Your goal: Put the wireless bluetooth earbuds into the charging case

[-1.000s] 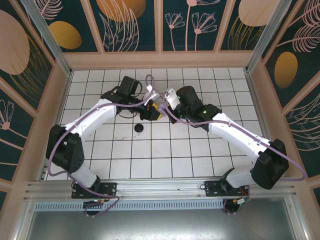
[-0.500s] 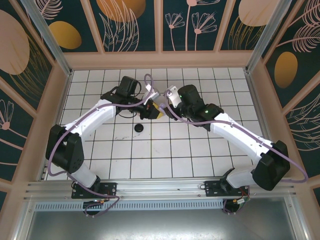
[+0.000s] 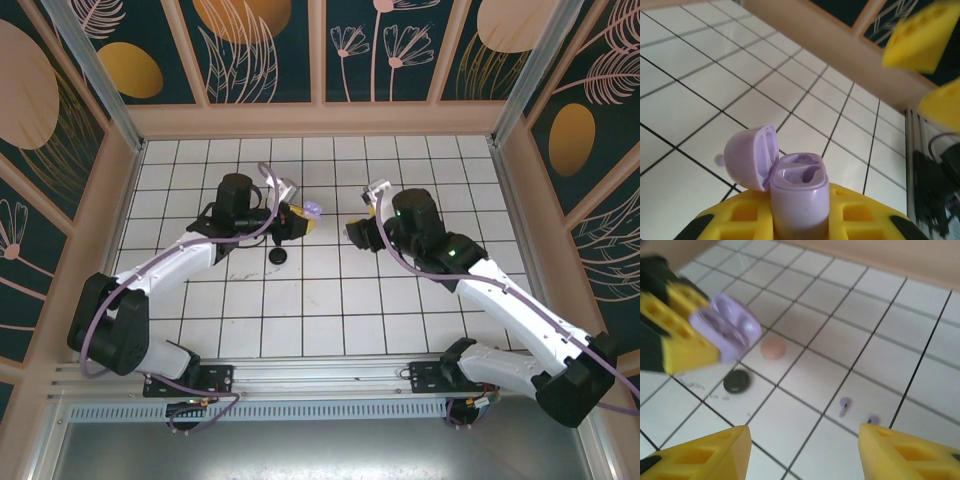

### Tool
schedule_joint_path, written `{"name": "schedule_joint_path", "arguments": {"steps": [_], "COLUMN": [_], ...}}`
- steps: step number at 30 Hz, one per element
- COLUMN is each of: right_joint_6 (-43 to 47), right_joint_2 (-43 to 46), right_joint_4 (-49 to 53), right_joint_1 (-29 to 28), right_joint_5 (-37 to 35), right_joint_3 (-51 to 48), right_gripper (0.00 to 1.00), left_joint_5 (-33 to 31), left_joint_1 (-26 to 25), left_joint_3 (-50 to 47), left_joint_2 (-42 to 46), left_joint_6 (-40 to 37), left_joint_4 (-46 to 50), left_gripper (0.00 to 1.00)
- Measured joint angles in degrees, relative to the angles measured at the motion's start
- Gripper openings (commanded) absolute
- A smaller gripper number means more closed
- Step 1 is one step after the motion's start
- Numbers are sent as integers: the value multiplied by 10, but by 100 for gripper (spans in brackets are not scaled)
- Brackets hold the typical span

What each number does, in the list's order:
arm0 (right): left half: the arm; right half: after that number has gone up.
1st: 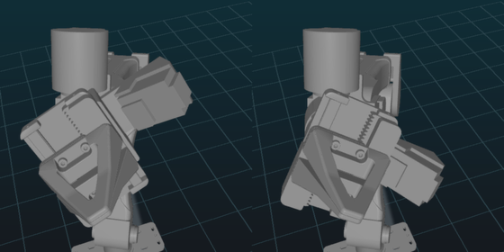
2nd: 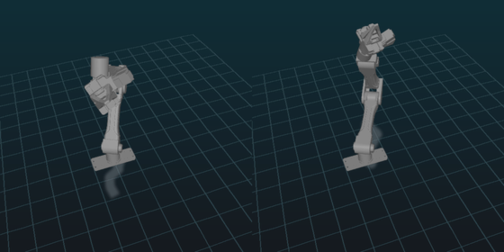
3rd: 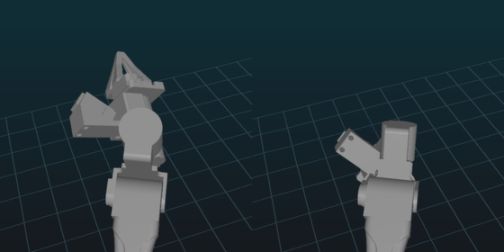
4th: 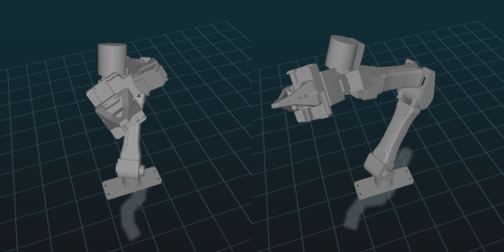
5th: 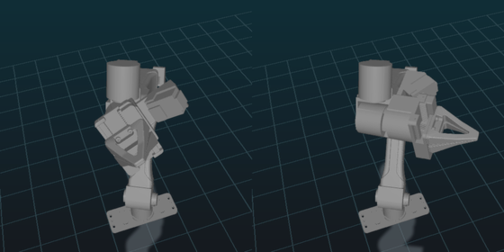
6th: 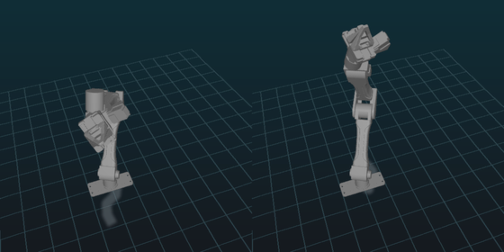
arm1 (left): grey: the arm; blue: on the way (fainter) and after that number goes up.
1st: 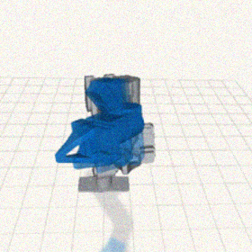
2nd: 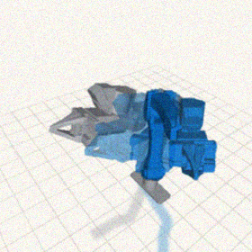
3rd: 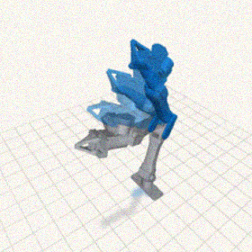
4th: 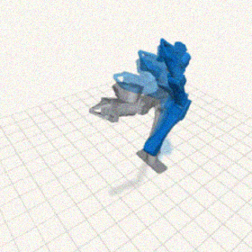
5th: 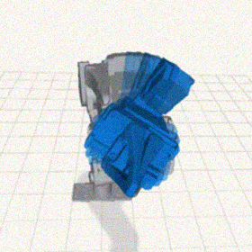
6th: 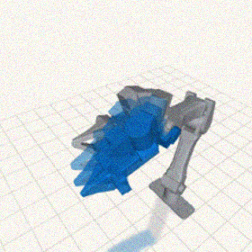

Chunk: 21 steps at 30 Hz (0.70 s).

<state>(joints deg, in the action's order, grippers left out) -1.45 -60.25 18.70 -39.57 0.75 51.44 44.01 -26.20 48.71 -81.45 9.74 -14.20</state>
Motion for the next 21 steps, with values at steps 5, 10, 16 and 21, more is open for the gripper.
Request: {"name": "schedule_joint_path", "arguments": {"steps": [5,10,16,21], "right_joint_6": [-65,-117,-155,-181], "right_joint_2": [8,14,4,-37], "right_joint_4": [-8,-29,-56,-56], "right_joint_1": [0,0,0,0], "right_joint_5": [-12,-24,-36,-50], "right_joint_3": [-70,-94,-94,-74], "right_gripper": [59,59,59,59], "left_joint_5": [-37,-84,-147,-191], "left_joint_1": [0,0,0,0], "left_joint_3": [-57,-74,-78,-87], "left_joint_2": [13,26,53,70], "left_joint_6": [59,98,128,132], "left_joint_4": [-92,-128,-157,-167], "left_gripper": [0,0,0,0]}}
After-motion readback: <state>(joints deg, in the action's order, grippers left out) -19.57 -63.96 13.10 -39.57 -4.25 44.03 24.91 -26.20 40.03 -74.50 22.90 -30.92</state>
